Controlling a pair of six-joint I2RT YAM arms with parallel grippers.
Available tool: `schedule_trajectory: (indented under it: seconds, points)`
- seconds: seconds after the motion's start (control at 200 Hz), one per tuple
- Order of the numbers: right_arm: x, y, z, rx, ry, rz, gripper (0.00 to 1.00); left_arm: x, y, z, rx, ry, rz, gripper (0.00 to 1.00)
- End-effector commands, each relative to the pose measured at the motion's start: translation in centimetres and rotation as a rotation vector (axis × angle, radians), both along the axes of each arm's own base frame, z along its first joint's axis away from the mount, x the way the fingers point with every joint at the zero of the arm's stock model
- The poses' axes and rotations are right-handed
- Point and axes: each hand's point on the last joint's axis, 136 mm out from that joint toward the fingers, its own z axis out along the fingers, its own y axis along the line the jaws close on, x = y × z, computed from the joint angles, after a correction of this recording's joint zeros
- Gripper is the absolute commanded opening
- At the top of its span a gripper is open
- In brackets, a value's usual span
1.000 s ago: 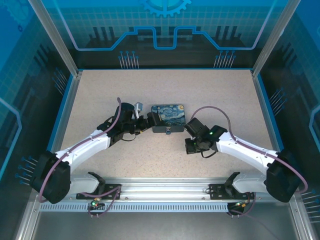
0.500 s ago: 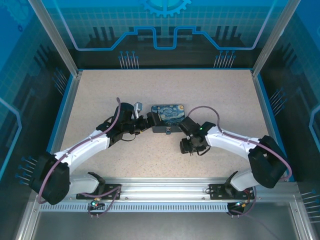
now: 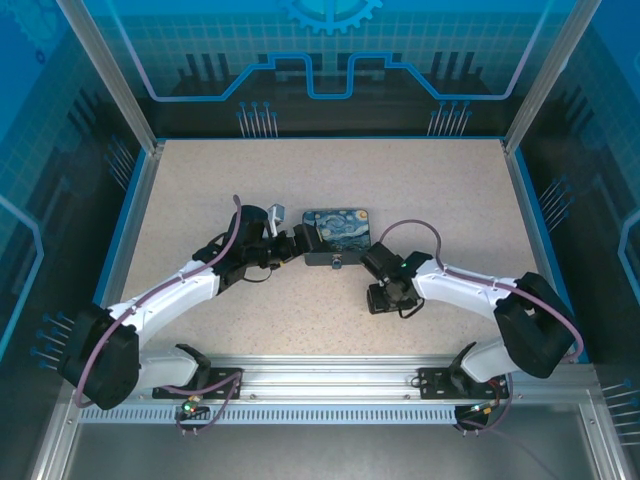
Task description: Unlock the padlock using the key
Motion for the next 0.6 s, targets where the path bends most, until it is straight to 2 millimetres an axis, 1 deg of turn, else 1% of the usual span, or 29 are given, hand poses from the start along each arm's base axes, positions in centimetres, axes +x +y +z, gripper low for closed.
schedule_trajectory:
  seconds: [0.0,0.115,0.25,0.595]
  points:
    - [0.4,0.1,0.5,0.032,-0.02,-0.039,0.51,0.2,-0.6,0.8,-0.016,-0.001,-0.014,0.99]
    - [0.5,0.7,0.5,0.061,-0.018,-0.046,0.51,0.2,-0.8,0.7,-0.016,0.0,-0.017,0.99]
    - [0.5,1.0,0.2,0.07,-0.009,-0.049,0.51,0.1,-0.9,0.8,-0.016,-0.002,-0.019,0.99]
    - [-0.1,1.0,-1.2,0.078,0.021,-0.063,0.51,0.2,-1.0,1.0,-0.014,-0.005,-0.02,0.99]
